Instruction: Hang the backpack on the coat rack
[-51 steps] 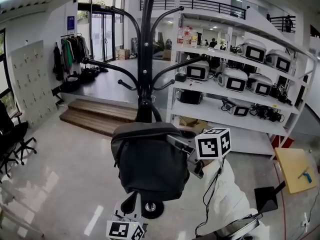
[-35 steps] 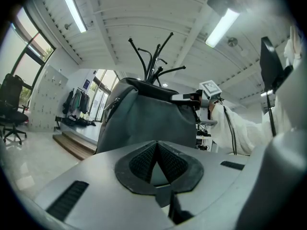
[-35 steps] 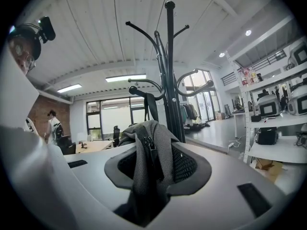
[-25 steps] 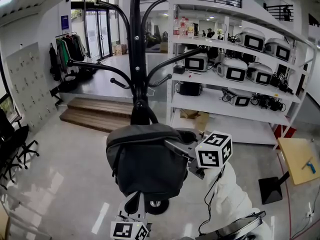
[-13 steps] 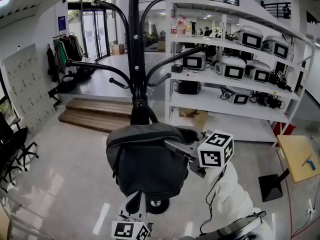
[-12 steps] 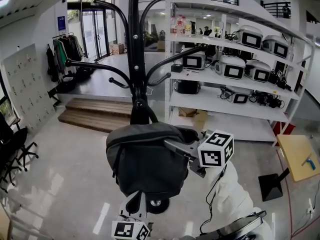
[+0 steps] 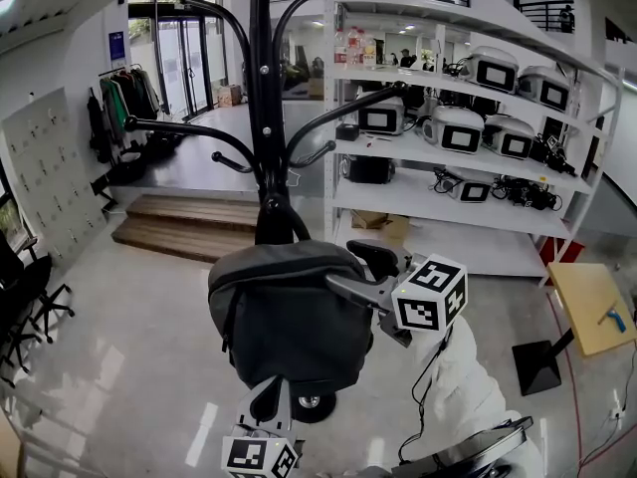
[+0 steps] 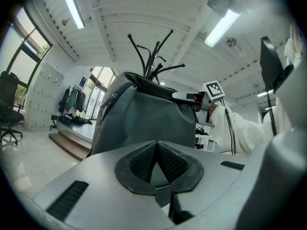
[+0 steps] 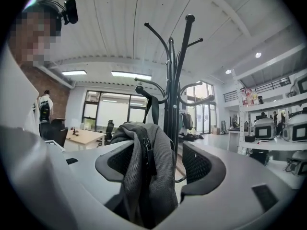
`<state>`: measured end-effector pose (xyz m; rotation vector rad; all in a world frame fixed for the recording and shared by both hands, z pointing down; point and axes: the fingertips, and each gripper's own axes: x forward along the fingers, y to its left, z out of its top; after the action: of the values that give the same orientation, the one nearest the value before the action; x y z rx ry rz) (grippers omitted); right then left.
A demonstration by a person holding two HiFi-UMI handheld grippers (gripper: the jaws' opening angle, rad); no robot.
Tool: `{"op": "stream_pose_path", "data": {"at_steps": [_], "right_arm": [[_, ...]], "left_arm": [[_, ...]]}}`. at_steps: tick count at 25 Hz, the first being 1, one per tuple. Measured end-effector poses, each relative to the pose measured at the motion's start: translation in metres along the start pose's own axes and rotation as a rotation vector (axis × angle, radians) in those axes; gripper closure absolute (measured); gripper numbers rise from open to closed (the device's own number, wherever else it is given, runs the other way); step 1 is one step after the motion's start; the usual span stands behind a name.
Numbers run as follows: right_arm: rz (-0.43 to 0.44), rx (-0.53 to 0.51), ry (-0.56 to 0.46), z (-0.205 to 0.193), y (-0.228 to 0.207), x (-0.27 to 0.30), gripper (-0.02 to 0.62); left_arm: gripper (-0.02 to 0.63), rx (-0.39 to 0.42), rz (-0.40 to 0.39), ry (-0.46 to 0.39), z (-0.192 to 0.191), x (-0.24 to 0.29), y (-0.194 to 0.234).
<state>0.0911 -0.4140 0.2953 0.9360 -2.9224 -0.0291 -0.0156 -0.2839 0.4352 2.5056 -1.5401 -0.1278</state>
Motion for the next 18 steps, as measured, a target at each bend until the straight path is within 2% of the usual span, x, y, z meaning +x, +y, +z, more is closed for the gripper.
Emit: {"op": "stream_pose_path", "data": {"at_steps": [5,11,15,18], "right_arm": [[-0.020,0.006,-0.011,0.003,-0.003,-0.010,0.314],[-0.027,0.041,-0.073,0.015,0.001,-0.034,0.314],[-0.075,0.055,-0.106,0.016,0.004,-0.052,0.314],[-0.121,0.106,-0.132,0.013,0.002,-0.064,0.314]], "left_arm": [[0.603,-0.003,-0.019,0.005,0.000,0.004,-0.004],[0.603,0.002,-0.043,0.004,-0.001,0.008,-0.012],[0.603,0.003,-0.058,0.005,-0.004,0.004,-0.016],[0.603,0.003,-0.066,0.002,-0.002,0.001,-0.018]]}}
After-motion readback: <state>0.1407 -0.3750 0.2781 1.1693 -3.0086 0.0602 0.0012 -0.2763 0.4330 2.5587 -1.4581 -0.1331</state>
